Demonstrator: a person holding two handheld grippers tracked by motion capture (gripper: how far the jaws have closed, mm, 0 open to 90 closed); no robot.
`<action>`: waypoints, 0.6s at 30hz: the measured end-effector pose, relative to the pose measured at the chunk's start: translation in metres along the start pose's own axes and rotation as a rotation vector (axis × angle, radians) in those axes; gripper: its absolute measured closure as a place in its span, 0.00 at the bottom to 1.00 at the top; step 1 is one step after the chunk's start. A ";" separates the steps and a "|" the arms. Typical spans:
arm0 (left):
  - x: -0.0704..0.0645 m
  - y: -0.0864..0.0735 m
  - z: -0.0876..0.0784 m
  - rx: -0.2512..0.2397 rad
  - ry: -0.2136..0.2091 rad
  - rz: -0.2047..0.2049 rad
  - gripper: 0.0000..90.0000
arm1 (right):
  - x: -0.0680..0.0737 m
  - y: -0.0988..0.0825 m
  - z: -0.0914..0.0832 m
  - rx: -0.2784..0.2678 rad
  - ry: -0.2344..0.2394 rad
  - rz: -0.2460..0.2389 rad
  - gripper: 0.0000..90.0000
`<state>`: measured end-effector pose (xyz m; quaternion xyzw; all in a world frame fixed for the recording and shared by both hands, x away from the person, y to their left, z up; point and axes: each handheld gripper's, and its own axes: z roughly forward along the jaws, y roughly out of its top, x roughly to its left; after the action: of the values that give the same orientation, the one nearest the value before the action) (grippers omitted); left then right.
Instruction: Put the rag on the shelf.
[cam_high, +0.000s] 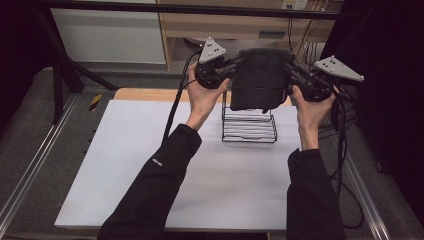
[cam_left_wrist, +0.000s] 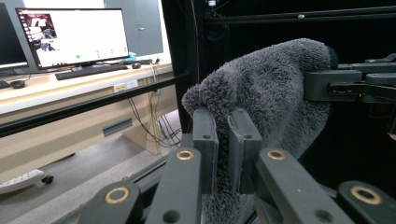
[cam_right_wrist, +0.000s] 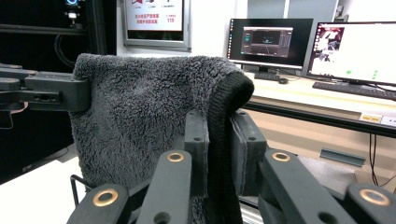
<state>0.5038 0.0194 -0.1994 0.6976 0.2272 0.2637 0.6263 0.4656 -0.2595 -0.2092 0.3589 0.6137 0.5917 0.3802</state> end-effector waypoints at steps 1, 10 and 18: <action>-0.001 0.000 -0.001 0.000 0.000 0.005 0.92 | 0.000 0.000 -0.001 -0.001 0.001 -0.008 0.88; -0.008 -0.007 -0.008 0.006 -0.007 0.015 0.92 | 0.003 -0.007 -0.006 -0.007 0.008 -0.029 0.88; -0.020 -0.021 -0.019 -0.004 -0.007 0.058 0.92 | 0.011 -0.024 -0.017 -0.029 0.009 -0.042 0.88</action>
<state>0.4768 0.0229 -0.2205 0.7037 0.2041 0.2796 0.6205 0.4463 -0.2585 -0.2333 0.3377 0.6141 0.5940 0.3949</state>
